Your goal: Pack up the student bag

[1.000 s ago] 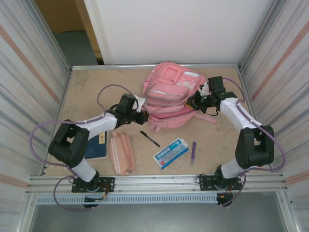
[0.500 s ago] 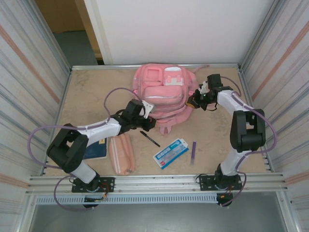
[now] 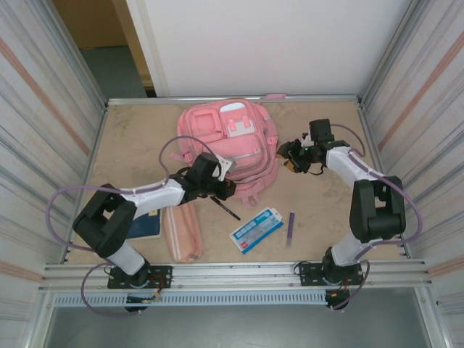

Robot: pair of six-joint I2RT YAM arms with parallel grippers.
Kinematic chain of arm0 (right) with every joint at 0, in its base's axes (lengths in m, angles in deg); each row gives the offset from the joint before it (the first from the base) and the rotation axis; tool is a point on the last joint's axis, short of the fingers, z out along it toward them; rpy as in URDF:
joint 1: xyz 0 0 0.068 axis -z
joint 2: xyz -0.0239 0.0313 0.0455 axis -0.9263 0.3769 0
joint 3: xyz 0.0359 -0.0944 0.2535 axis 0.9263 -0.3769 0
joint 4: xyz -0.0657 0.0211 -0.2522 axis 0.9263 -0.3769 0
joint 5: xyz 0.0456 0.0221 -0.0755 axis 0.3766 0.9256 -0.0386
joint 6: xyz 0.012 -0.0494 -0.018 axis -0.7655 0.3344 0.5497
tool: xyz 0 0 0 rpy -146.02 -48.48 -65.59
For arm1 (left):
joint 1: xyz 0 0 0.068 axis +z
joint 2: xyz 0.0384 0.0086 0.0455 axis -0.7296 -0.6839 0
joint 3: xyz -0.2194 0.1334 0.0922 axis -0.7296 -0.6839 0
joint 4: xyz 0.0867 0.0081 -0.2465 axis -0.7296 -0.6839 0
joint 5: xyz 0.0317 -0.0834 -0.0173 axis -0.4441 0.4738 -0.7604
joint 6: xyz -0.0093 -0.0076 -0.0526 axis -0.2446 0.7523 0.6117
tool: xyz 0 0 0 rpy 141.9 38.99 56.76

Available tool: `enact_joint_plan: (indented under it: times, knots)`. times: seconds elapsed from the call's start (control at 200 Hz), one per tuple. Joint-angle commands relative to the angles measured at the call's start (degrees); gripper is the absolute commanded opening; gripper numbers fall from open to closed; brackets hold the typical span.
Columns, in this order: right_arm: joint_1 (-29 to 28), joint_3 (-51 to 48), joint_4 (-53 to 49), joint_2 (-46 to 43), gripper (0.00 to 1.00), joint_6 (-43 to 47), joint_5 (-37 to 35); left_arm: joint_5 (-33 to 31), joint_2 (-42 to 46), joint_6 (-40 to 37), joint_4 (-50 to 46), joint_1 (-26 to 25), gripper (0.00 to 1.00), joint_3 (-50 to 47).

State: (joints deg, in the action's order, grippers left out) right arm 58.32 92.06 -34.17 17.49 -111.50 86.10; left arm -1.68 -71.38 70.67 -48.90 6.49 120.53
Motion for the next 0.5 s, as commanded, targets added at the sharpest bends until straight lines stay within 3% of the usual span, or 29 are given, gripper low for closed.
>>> enact_joint_plan:
  times: [0.0, 0.175, 0.381, 0.496]
  knots:
    - [-4.67, -1.66, -0.57, -3.7, 0.51, -9.32, -5.21, 0.4, -0.8, -1.33, 1.8, -1.44, 0.0, 3.47]
    - [-8.46, -1.35, -0.95, -2.65, 0.51, -12.37, -14.52, -0.21, -1.19, -3.97, 1.3, -3.59, 0.0, 4.12]
    - [-9.27, 0.23, -0.83, -0.25, 0.52, -14.55, -9.06, -1.16, -0.67, -3.09, 2.09, -3.67, 0.0, 4.41]
    - [-12.8, 1.55, -9.07, -1.71, 0.51, -22.8, -13.77, -1.19, -1.89, -1.97, 3.55, -4.28, 0.0, 5.55]
